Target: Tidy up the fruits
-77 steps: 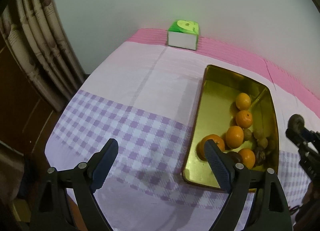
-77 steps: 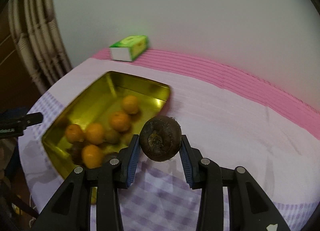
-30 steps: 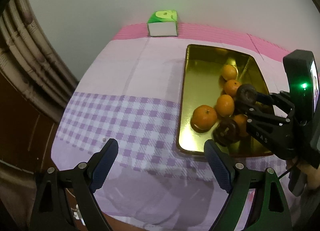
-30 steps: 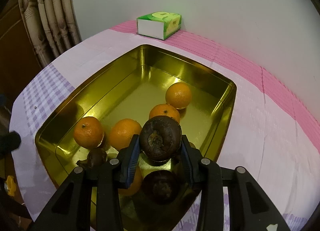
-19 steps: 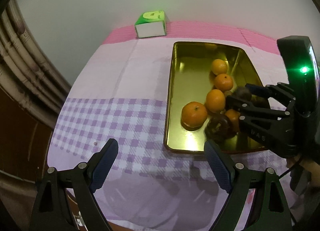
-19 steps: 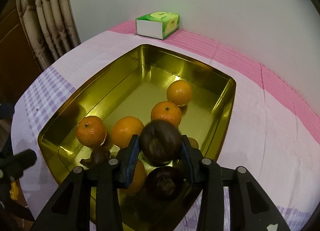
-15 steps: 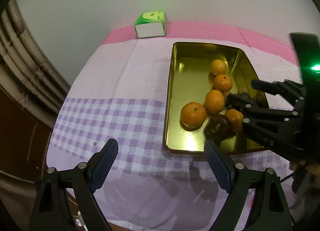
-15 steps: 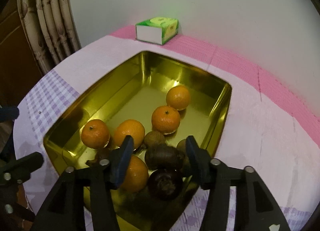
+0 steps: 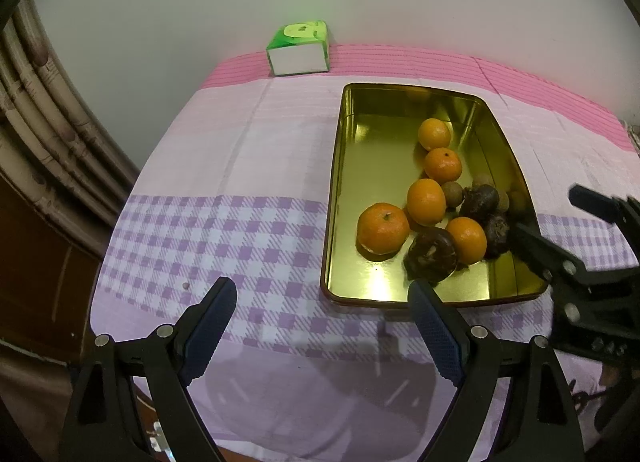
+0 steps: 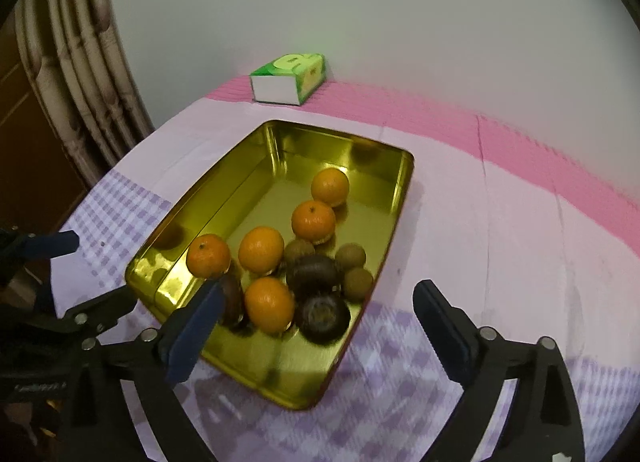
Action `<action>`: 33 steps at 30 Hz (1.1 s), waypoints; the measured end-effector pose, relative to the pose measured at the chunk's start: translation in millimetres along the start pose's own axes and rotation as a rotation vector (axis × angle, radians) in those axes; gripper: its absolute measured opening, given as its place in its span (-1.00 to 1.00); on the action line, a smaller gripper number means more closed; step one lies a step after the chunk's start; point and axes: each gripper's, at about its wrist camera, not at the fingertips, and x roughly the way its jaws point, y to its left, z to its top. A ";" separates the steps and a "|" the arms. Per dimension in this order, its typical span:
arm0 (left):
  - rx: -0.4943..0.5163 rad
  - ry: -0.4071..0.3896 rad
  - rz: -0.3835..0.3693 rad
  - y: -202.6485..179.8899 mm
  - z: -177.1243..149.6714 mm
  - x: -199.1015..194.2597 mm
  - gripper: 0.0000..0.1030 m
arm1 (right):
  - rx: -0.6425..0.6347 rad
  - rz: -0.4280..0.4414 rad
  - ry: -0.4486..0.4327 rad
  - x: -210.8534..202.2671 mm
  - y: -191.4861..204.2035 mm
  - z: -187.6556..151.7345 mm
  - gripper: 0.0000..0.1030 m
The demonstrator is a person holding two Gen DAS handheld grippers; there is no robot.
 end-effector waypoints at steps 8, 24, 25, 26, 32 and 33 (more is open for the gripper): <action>-0.011 -0.003 0.007 0.4 -0.7 -1.8 0.70 | 0.008 -0.026 0.026 -6.8 3.9 -20.9 0.95; -0.009 -0.004 0.011 -0.6 -0.1 -1.8 0.70 | -0.019 -0.032 0.047 -1.3 11.2 -27.8 0.97; -0.009 -0.004 0.011 -0.6 -0.1 -1.9 0.70 | -0.020 -0.032 0.048 -1.2 11.5 -27.8 0.97; -0.010 -0.004 0.012 -0.7 -0.1 -1.9 0.70 | -0.020 -0.031 0.048 -1.2 11.6 -27.7 0.97; -0.009 -0.004 0.012 -0.6 -0.1 -1.9 0.70 | -0.017 -0.029 0.054 -0.3 11.8 -27.7 0.97; -0.009 -0.003 0.012 -0.5 -0.2 -1.6 0.70 | -0.018 -0.029 0.054 -0.1 11.9 -27.7 0.97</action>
